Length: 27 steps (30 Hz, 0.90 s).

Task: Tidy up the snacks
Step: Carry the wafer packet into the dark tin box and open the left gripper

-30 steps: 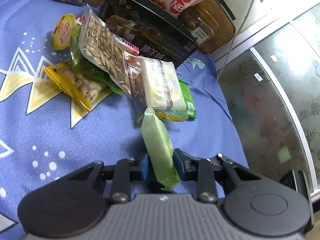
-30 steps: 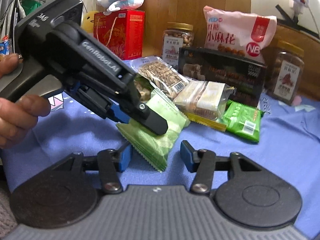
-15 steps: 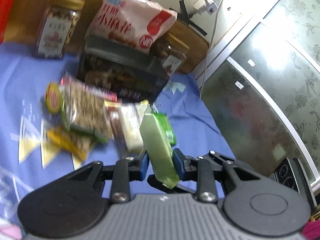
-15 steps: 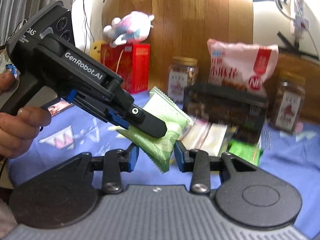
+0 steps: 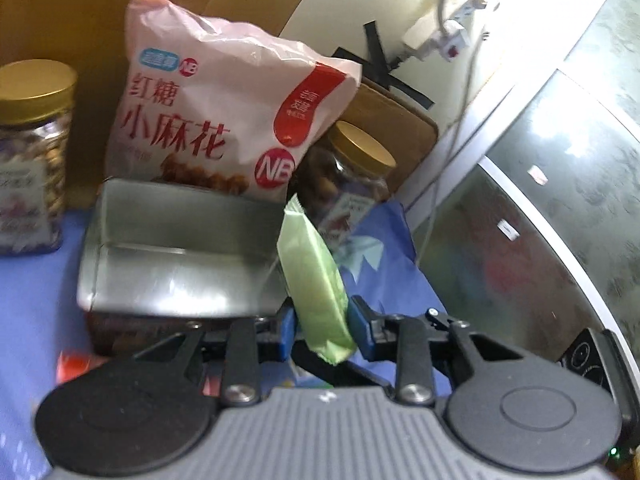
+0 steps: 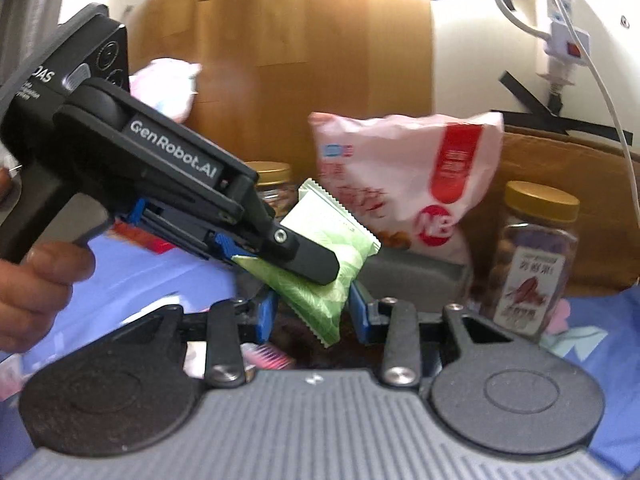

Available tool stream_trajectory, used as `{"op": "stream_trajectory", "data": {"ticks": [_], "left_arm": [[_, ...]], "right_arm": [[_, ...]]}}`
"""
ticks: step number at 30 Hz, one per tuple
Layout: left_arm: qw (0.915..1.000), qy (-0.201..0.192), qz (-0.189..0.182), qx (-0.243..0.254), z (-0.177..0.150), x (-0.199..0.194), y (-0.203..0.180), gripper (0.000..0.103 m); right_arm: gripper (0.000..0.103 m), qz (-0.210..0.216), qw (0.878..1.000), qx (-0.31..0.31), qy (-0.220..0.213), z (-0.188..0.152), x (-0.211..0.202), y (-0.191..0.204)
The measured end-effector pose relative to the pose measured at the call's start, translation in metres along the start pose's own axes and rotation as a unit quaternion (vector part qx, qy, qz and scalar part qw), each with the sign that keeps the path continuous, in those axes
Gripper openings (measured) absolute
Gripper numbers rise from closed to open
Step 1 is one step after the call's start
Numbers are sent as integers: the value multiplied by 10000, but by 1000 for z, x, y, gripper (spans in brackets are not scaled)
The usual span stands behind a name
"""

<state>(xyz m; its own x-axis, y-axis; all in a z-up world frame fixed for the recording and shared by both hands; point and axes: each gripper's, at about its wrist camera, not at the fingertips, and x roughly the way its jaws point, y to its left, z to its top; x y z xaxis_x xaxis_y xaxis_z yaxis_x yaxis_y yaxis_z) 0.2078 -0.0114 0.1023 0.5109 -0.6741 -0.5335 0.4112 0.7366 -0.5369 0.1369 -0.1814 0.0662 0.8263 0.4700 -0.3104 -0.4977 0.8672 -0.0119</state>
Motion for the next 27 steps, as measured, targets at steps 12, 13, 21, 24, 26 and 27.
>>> {"op": "stream_trajectory", "data": {"ticks": [12, 13, 21, 24, 26, 27], "left_arm": [[9984, 185, 538, -47, 10, 54, 20, 74], [9983, 170, 560, -47, 9, 50, 20, 74], [9979, -598, -20, -253, -41, -62, 42, 74], [9944, -918, 136, -497, -74, -106, 64, 74], [9917, -988, 304, -767, -92, -126, 81, 74], [9900, -990, 373, -937, -102, -134, 91, 74]], "right_arm": [[55, -460, 9988, 110, 160, -10, 27, -26], [55, -471, 9987, 134, 143, -9, 23, -26], [54, -16, 9970, 767, 76, -33, -35, -8], [54, 317, 9954, 879, 232, -46, -40, 14], [54, 571, 9954, 682, 354, -49, -35, 36], [54, 648, 9957, 516, 418, -49, -31, 48]]}}
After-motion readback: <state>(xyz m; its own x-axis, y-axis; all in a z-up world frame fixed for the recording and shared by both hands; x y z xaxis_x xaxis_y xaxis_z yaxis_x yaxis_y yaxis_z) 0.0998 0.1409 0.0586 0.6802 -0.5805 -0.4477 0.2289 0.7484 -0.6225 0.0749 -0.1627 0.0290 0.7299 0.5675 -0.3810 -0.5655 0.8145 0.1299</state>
